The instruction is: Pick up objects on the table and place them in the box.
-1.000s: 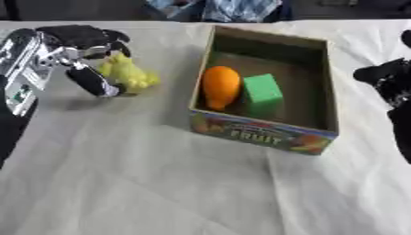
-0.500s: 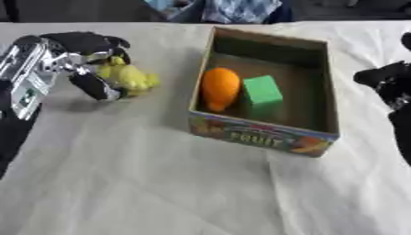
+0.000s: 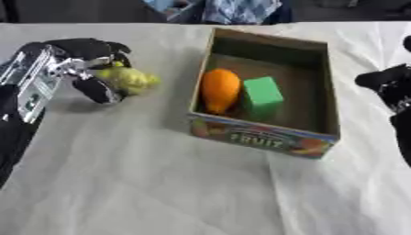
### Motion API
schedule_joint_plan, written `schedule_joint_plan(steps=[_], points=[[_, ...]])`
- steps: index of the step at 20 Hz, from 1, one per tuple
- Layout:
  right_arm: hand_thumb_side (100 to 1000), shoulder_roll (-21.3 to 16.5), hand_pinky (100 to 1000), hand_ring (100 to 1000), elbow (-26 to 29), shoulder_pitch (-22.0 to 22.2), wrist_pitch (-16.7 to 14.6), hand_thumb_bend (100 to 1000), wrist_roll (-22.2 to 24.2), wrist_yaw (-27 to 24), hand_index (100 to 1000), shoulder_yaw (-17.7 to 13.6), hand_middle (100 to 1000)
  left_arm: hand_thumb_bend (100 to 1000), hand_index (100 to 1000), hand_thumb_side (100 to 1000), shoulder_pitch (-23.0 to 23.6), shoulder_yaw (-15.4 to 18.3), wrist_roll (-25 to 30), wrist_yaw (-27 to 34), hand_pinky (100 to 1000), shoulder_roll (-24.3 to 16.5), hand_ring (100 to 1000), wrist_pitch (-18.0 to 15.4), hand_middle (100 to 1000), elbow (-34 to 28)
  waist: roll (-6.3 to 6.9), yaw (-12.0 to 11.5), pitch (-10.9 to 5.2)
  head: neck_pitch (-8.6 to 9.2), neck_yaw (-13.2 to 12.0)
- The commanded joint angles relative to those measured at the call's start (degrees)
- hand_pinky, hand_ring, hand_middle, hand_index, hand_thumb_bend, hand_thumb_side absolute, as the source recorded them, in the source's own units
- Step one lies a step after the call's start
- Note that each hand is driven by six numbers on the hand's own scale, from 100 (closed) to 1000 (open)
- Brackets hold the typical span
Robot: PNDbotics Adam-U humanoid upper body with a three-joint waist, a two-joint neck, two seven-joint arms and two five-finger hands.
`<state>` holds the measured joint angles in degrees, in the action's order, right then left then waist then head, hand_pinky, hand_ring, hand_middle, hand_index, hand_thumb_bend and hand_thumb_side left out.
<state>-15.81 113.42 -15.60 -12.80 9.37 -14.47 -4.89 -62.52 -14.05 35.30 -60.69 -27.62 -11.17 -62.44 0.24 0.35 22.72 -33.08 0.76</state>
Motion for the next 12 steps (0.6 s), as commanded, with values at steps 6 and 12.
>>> schedule_joint_plan(steps=[6,12], points=[[1000,-0.07,801,713,1.17,-0.3,0.11,364,0.53,0.46,984,0.01,570,167,790,366,-0.55,1.12,-4.51,-1.7,532,-0.37,721,1.65,1000,0.78,-0.1,0.09,-0.92,0.79,-0.06],[1000,-0.02,801,713,1.17,-0.23,0.11,366,0.63,0.43,984,-0.01,569,100,746,295,-0.41,0.87,-7.33,-2.18,465,-0.19,656,2.81,1000,1.33,-0.15,0.13,-0.95,0.63,0.0]])
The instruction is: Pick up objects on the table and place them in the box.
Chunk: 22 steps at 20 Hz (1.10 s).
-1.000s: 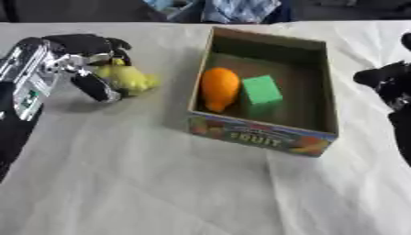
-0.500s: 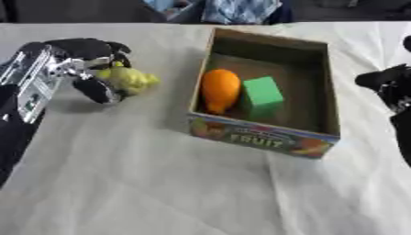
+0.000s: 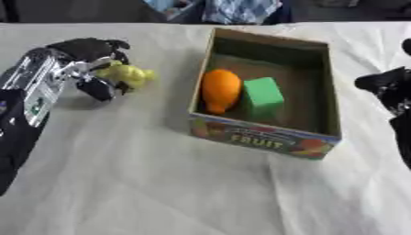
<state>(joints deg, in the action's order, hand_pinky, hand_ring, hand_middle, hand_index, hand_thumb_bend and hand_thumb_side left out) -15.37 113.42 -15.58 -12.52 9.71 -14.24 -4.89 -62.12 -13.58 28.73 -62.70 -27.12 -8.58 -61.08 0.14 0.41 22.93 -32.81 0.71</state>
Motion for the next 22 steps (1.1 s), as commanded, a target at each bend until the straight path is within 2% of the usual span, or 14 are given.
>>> schedule_joint_plan(steps=[1,9,10,22], points=[[1000,-0.46,801,713,1.17,-0.22,-0.15,366,0.3,0.22,984,-0.02,569,100,746,295,-0.83,0.4,-0.57,0.27,465,-0.66,656,0.16,1000,0.07,-0.04,0.05,-1.17,0.28,0.07],[1000,-0.62,802,714,1.17,-0.13,-0.06,367,0.19,-0.11,983,-0.04,569,100,713,159,-1.17,-0.23,0.12,1.33,392,-1.45,596,0.64,1000,-1.89,-0.01,-0.27,-1.87,-0.34,0.39],[1000,-0.67,802,714,1.17,-0.11,-0.08,367,0.15,-0.19,982,-0.04,569,100,694,100,-1.28,-0.29,0.07,1.27,347,-1.56,565,0.7,1000,-2.26,-0.03,-0.35,-2.02,-0.51,0.46],[1000,-1.27,804,715,1.17,-0.21,-0.64,365,-0.43,-1.47,978,-0.14,571,100,659,109,-2.49,-1.59,-1.52,3.52,232,-1.45,504,2.65,1000,-11.55,-0.31,-0.82,-3.36,-1.92,0.02]])
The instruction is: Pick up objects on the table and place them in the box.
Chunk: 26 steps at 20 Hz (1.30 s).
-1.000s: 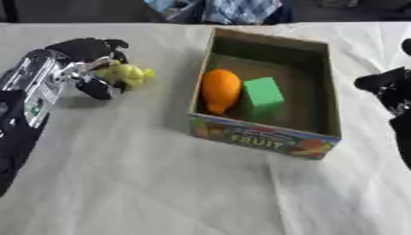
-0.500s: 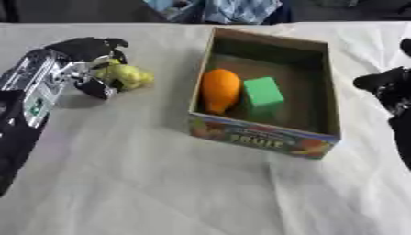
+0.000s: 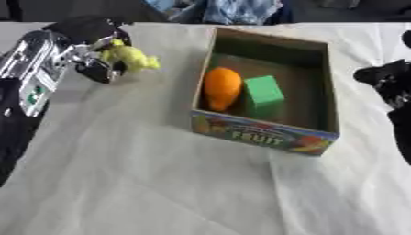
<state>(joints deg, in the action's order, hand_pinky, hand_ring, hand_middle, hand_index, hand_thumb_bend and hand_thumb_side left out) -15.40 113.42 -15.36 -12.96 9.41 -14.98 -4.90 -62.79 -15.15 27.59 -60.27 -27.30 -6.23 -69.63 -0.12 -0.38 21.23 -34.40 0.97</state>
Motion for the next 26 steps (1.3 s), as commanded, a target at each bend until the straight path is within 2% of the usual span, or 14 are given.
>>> schedule_joint_plan(steps=[1,6,7,8,9,17,26], points=[[1000,-1.26,804,716,1.17,-0.48,-0.22,365,-0.14,-0.85,977,-0.1,571,100,662,119,-2.06,-0.22,-0.36,1.63,231,-1.05,505,0.35,1000,-4.06,-0.05,-0.03,-1.75,-0.36,-0.28],[1000,-1.36,804,716,1.17,-0.56,-0.3,365,-0.24,-1.26,977,-0.13,572,100,659,163,-2.81,-0.89,-0.03,3.97,210,0.48,496,1.62,1000,-8.65,-0.07,-0.06,-2.01,-0.42,-0.3],[1000,-1.3,804,716,1.17,-0.62,-0.32,366,-0.26,-1.34,977,-0.11,572,100,655,211,-3.05,-0.96,0.01,4.75,188,1.68,485,1.74,1000,-9.71,-0.15,-0.02,-2.04,-0.34,-0.39],[1000,-1.28,804,716,1.17,-0.65,-0.32,368,-0.28,-1.42,977,-0.11,572,100,651,333,-3.19,-1.07,0.1,5.34,183,2.5,482,1.93,1000,-10.6,-0.19,-0.03,-2.06,-0.32,-0.4],[1000,-1.23,804,716,1.17,-0.68,-0.33,366,-0.33,-1.5,977,-0.14,572,100,649,219,-3.41,-1.35,0.05,5.6,179,3.48,480,2.06,1000,-11.75,-0.25,0.01,-2.09,-0.34,-0.44],[1000,-1.04,804,716,1.17,-1.04,-0.25,368,-0.61,-2.14,977,-0.09,572,100,640,196,-5.01,-3.27,-0.28,2.15,174,9.42,479,2.53,1000,-16.49,-0.33,0.38,-2.22,-0.31,-1.1],[1000,-0.77,802,714,1.17,-1.27,-0.11,371,-1.42,-2.88,979,-0.12,573,100,634,172,-6.64,-5.37,0.43,-1.56,179,15.5,479,0.87,1000,-13.58,-0.28,1.01,-2.37,-0.09,-2.27]])
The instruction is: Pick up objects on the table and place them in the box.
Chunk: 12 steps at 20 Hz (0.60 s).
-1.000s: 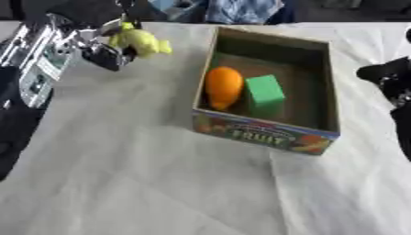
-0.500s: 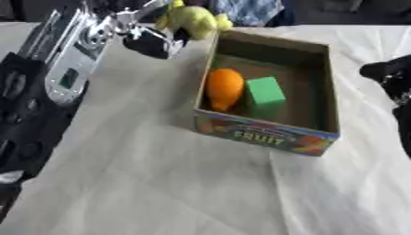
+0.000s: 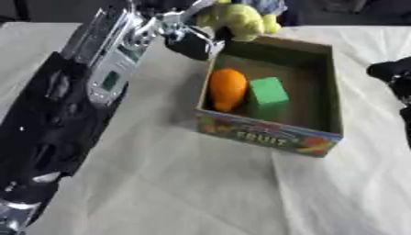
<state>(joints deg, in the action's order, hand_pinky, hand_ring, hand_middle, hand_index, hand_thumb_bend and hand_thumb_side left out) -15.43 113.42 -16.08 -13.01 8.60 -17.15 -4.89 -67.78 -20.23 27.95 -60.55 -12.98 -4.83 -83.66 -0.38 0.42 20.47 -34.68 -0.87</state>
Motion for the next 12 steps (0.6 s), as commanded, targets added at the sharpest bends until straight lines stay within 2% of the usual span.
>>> schedule_joint_plan(steps=[1,4,8,12], points=[[1000,-0.7,802,714,1.17,-0.59,-0.06,374,-1.03,-0.96,980,-0.15,574,100,634,165,-1.7,-0.52,0.1,-1.86,182,1.74,481,-0.72,1000,0.97,0.0,0.31,-1.63,0.22,-0.52],[1000,-0.68,802,714,1.17,-0.6,-0.04,376,-2.09,-1.35,981,-0.33,574,100,632,175,-1.15,-1.01,-0.18,-3.08,180,2.82,479,-1.3,1000,1.99,0.11,0.45,-1.67,0.31,-0.24],[1000,-0.61,802,713,1.17,-0.53,0.08,376,-2.86,-1.19,982,-0.51,574,100,634,200,0.92,-1.77,-1.0,-3.88,180,3.82,479,-1.81,1000,3.29,0.28,0.46,-1.65,0.38,1.41],[1000,-0.35,801,713,1.17,-0.71,0.16,375,-3.11,-1.16,982,-0.4,573,100,634,223,2.19,-2.17,-3.68,-5.48,180,5.69,480,-2.2,1000,6.76,0.11,0.62,-1.5,0.47,1.8]])
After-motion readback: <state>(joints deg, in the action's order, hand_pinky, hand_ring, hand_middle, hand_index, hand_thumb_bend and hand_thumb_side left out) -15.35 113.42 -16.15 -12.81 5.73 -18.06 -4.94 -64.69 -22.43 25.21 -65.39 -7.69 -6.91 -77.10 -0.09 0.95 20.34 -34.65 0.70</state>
